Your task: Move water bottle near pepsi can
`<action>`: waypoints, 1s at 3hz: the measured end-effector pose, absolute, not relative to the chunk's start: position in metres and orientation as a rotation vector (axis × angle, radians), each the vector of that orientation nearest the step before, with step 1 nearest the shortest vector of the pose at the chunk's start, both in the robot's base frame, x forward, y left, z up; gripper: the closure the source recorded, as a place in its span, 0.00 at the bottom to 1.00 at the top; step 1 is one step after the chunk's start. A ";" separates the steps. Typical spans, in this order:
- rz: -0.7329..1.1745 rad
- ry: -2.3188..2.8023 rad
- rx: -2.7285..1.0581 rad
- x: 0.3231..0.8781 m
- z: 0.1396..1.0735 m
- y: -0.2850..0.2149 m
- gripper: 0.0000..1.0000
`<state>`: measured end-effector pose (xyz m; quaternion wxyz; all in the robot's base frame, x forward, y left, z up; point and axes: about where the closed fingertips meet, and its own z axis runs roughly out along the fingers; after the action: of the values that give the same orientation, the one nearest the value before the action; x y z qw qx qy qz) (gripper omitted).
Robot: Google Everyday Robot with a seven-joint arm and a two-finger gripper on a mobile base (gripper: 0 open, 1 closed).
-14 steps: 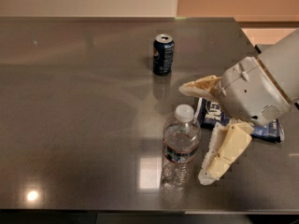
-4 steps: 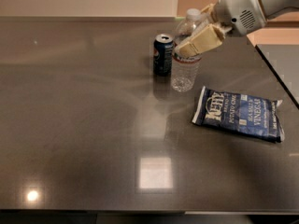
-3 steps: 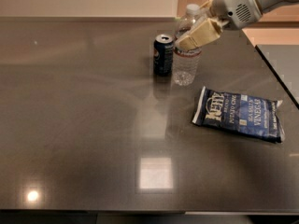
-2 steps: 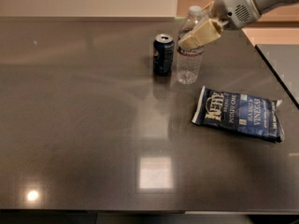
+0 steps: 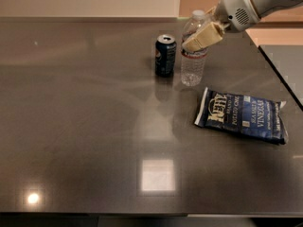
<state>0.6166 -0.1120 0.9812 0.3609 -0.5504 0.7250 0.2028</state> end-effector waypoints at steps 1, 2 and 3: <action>0.566 1.816 -1.387 0.641 0.964 -0.113 1.00; 0.563 1.812 -1.387 0.647 0.961 -0.114 1.00; 0.552 1.823 -1.384 0.653 0.956 -0.116 0.83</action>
Offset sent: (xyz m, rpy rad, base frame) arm 0.0328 -0.0088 -0.0203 0.0922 -0.0298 0.0025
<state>0.6533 -0.1156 0.9559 0.3837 -0.5428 0.7150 0.2167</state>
